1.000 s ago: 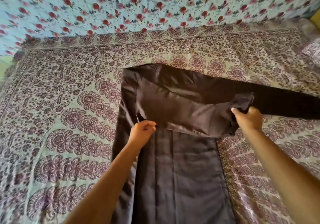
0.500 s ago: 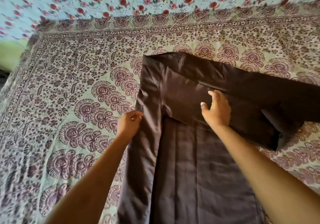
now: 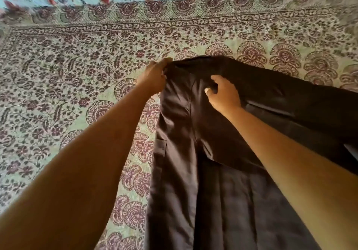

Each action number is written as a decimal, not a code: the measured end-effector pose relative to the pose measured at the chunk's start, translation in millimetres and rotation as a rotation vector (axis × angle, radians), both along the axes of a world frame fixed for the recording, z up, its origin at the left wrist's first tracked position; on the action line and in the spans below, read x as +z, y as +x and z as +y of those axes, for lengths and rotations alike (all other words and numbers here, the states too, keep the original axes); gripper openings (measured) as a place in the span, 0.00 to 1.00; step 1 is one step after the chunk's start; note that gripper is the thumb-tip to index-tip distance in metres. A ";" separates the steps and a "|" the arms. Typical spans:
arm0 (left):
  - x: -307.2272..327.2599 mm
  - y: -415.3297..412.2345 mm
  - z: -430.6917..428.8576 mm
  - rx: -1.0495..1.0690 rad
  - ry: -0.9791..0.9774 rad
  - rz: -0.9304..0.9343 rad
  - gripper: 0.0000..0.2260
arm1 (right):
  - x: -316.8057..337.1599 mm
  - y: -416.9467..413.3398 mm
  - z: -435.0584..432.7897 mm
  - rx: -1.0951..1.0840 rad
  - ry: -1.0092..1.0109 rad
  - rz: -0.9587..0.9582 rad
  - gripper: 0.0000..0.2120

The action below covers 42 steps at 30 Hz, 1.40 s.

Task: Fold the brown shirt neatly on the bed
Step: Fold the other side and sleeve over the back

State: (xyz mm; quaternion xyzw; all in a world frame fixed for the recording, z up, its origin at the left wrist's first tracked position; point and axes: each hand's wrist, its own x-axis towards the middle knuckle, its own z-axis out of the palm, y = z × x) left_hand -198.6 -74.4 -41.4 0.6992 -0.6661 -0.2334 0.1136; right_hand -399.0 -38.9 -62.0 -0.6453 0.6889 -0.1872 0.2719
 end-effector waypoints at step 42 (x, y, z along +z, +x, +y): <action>-75.4 -7.0 188.4 -0.256 -0.083 -0.296 0.26 | -31.2 31.4 15.6 0.529 -0.081 0.427 0.27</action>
